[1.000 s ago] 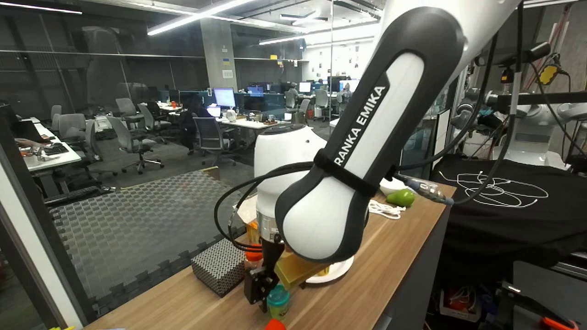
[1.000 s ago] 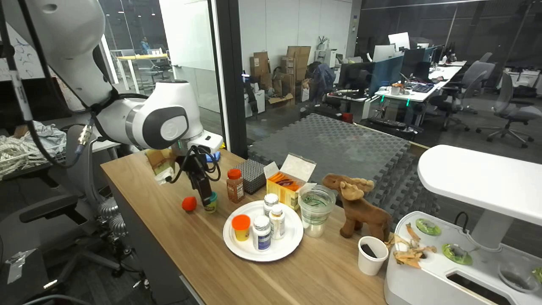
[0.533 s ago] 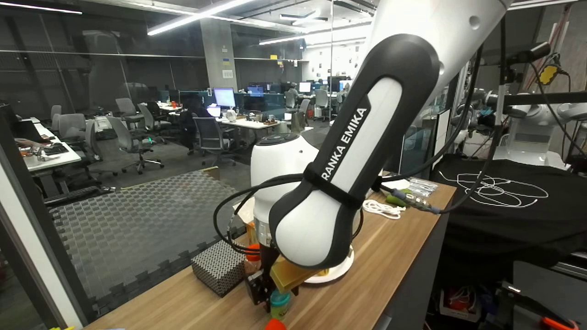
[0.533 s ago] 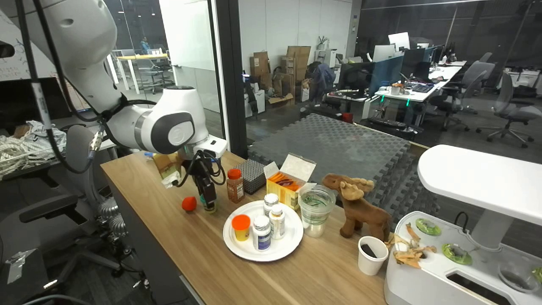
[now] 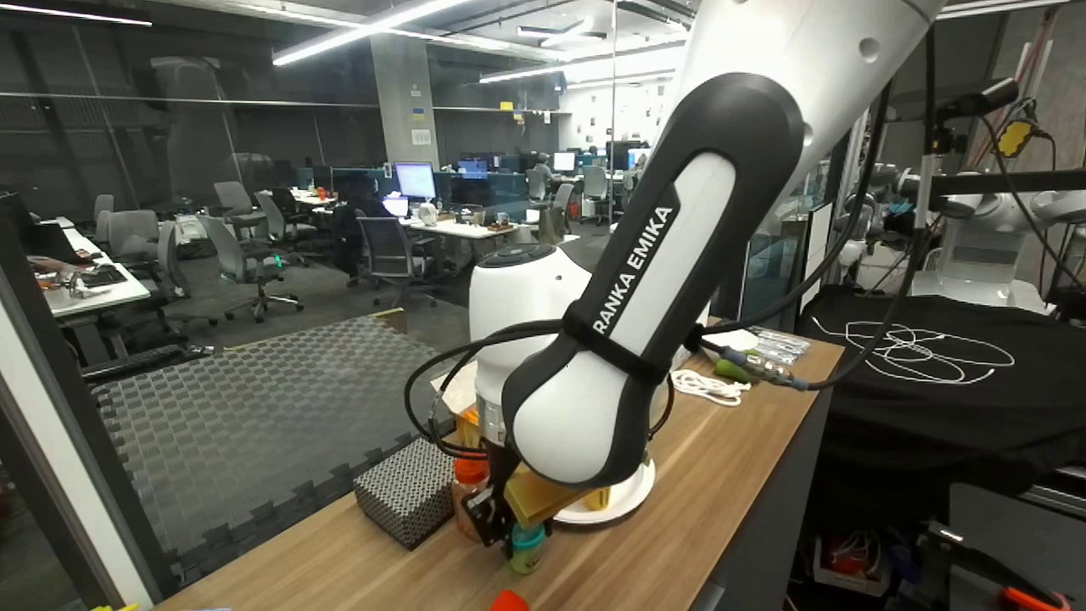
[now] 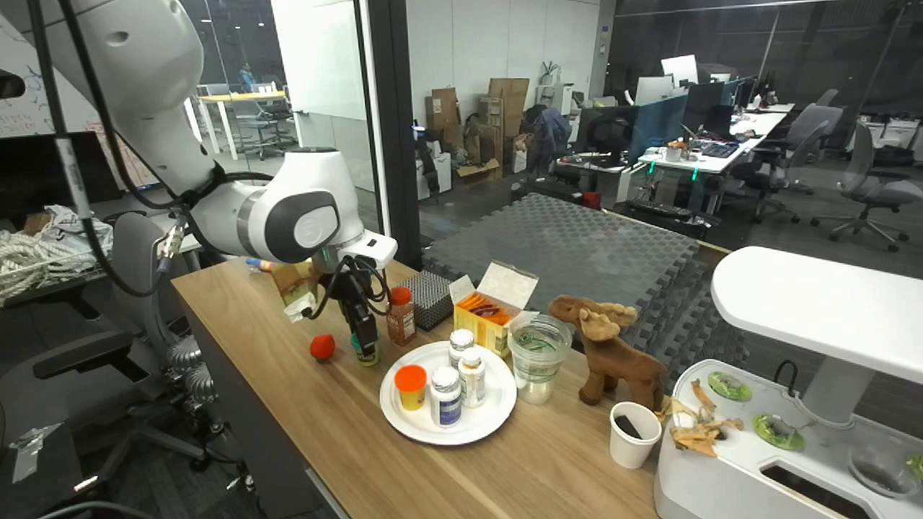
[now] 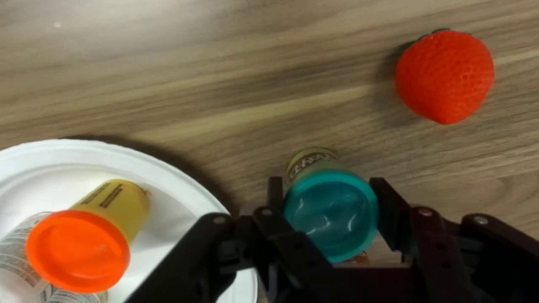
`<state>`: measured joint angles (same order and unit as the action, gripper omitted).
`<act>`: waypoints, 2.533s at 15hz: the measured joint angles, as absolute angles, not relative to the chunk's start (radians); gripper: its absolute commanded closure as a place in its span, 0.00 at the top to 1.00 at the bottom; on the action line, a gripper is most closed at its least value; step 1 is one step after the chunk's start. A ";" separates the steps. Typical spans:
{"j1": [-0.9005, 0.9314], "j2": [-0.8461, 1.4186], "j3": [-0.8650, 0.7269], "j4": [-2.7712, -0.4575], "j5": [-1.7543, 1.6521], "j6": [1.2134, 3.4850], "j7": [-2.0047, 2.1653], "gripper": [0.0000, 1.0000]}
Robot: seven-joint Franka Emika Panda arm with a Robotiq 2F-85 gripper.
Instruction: Pick up all the objects surrounding the white plate and arrange them on the plate
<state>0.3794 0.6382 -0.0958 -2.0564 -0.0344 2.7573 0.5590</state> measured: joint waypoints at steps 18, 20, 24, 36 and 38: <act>0.351 0.615 -0.210 -2.063 -0.065 2.726 0.558 0.28; 0.347 0.620 -0.214 -2.067 -0.070 2.723 0.558 0.46; 0.340 0.624 -0.213 -2.076 -0.070 2.722 0.555 0.87; 0.335 0.569 -0.198 -2.075 -0.070 2.722 0.553 1.00; 0.327 0.551 -0.178 -2.072 -0.069 2.722 0.542 1.00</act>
<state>0.3265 0.5512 -0.1784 -2.0717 -0.0691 2.7221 0.5423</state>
